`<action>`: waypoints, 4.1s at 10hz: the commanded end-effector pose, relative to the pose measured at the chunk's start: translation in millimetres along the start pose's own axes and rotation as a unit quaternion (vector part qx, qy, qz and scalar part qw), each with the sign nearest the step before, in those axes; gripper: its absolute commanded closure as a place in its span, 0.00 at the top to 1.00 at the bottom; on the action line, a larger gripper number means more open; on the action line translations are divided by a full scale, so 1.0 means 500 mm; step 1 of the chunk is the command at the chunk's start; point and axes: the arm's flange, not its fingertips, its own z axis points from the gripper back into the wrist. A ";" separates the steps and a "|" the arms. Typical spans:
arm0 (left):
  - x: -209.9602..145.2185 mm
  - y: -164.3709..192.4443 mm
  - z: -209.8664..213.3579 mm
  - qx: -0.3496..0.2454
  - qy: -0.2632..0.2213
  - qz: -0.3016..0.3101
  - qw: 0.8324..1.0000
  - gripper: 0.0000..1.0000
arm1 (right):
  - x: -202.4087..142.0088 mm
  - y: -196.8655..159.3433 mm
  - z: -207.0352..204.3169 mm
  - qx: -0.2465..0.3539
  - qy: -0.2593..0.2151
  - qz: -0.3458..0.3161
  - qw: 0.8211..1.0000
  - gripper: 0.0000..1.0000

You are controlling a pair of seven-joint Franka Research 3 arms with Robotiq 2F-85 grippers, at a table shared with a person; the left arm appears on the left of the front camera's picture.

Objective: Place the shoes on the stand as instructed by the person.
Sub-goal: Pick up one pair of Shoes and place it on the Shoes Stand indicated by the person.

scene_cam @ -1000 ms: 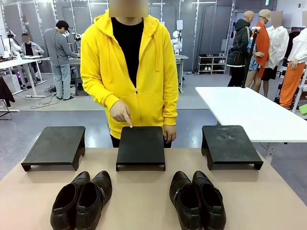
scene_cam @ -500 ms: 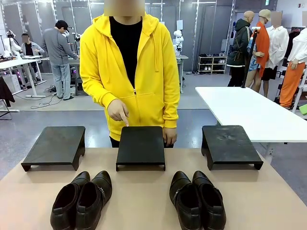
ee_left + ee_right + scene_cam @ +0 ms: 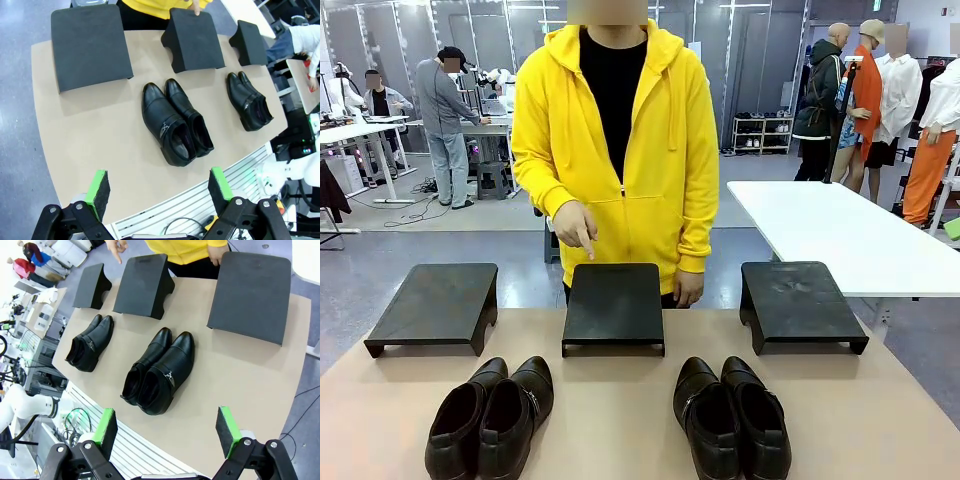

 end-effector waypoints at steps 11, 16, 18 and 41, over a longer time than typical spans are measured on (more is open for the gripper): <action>0.154 -0.499 -0.289 0.216 0.267 -0.102 0.934 1.00 | 0.001 -0.002 -0.001 0.008 -0.004 0.009 1.000 1.00; 0.003 -0.489 -0.409 0.218 0.264 0.002 0.940 1.00 | 0.001 -0.002 -0.001 0.008 -0.004 0.009 1.000 1.00; -0.050 -0.469 -0.463 0.209 0.242 0.023 0.947 1.00 | 0.001 -0.002 -0.001 0.008 -0.004 0.009 1.000 1.00; -0.223 -0.299 -0.751 0.259 0.240 0.096 0.931 0.04 | 0.001 -0.002 -0.001 0.008 -0.004 0.009 1.000 1.00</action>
